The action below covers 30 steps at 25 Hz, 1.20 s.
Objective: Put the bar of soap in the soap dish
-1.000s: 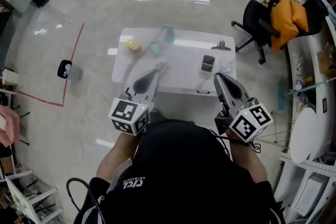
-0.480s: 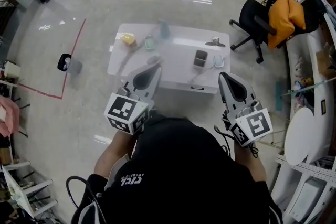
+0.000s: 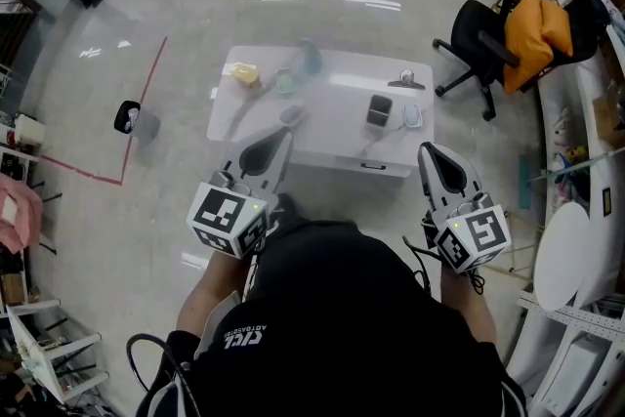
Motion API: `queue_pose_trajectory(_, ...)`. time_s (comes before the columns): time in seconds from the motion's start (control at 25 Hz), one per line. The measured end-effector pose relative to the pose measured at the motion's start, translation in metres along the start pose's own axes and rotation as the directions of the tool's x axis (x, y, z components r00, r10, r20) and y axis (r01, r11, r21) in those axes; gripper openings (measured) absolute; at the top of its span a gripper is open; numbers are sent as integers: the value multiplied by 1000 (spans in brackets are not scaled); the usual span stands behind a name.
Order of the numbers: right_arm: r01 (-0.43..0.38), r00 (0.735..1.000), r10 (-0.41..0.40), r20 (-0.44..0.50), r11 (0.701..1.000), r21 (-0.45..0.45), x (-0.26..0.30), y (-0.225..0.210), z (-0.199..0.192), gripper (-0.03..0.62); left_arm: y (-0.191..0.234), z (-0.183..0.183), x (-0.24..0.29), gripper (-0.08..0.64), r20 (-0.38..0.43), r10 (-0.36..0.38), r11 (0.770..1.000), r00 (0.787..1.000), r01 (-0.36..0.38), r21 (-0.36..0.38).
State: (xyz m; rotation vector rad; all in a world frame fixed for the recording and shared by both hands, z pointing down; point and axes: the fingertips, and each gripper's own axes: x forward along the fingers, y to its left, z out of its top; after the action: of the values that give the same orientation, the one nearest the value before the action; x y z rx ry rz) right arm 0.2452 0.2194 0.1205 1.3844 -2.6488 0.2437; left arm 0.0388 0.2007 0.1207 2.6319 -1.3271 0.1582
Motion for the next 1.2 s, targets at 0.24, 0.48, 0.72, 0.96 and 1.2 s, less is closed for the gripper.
queue_pose_trajectory(0.24, -16, 1000, 15, -19, 1000, -13, 0, 5, -2, 15, 2, 1, -5, 11, 8, 14, 1000, 1000, -14, -12)
queue_pose_trajectory(0.48, -23, 1000, 23, -21, 1000, -21, -7, 10, -3, 14, -5, -3, -9, 11, 5, 14, 1000, 1000, -14, -19)
queue_pose_trajectory(0.72, -5, 999, 5, -52, 1000, -5, -18, 1, -17, 14, -20, -12, -1, 11, -11, -7, 999, 1000, 7, -39)
queue_pose_trajectory(0.96, -2, 999, 2, -53, 1000, 4, -27, -8, -20, 14, -31, -16, 8, 11, -19, -25, 999, 999, 24, -46)
queue_pose_trajectory(1.2, 1, 999, -1, -43, 1000, 8, -27, -12, -19, 14, -31, -16, 12, 11, -25, -23, 999, 999, 22, -47)
